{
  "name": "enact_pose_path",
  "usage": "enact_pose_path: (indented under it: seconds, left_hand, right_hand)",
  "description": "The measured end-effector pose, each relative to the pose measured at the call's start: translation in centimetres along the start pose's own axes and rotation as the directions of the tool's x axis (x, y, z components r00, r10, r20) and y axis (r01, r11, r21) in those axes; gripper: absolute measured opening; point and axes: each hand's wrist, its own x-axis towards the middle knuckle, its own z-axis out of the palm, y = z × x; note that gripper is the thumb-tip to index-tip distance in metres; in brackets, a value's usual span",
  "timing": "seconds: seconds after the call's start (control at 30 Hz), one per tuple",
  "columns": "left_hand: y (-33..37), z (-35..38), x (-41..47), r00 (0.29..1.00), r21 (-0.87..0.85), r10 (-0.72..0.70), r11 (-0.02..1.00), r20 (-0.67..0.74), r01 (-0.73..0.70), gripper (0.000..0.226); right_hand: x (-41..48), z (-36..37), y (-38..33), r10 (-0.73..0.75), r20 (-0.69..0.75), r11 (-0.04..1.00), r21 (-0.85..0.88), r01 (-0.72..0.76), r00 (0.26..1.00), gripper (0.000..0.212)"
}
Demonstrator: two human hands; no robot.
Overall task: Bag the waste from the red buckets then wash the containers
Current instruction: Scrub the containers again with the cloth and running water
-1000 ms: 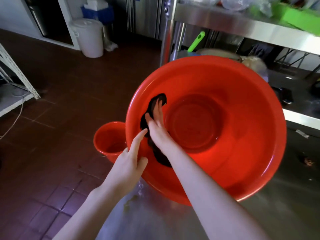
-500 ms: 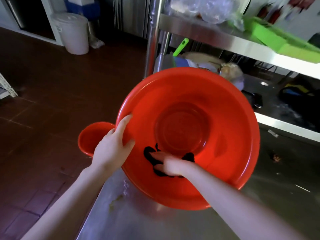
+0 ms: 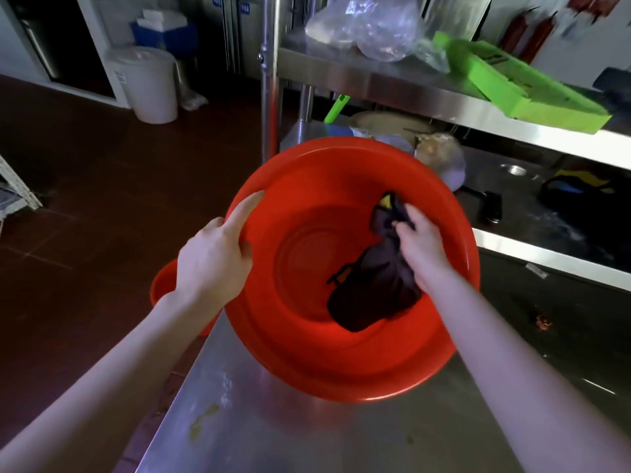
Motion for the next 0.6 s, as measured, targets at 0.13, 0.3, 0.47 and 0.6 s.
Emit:
enact_pose_path:
  seconds: [0.13,0.3,0.47,0.6]
  left_hand:
    - [-0.1,0.2,0.0,1.000,0.019,0.008,1.000,-0.013,-0.008,0.073]
    - [0.3,-0.1,0.4,0.998,0.098,0.062,0.993,0.020,-0.063,0.068]
    - [1.6,0.0,1.1,0.990,0.128,0.116,0.984,0.075,-0.125,0.070]
    - [1.2,0.3,2.2,0.995,0.189,0.074,0.978,0.066,-0.085,0.073]
  right_hand:
    - [0.6,1.4,-1.0,-0.445,-0.040,0.847,-0.342,0.406,0.894,0.040]
    - [-1.6,8.3,3.7,-0.213,0.616,0.427,-0.639,0.639,0.758,0.055]
    - [-3.8,12.6,10.4,0.161,0.926,0.087,-0.358,0.930,0.341,0.055]
    - [-2.3,13.3,12.8,0.094,0.944,0.074,-0.324,0.943,0.317,0.057]
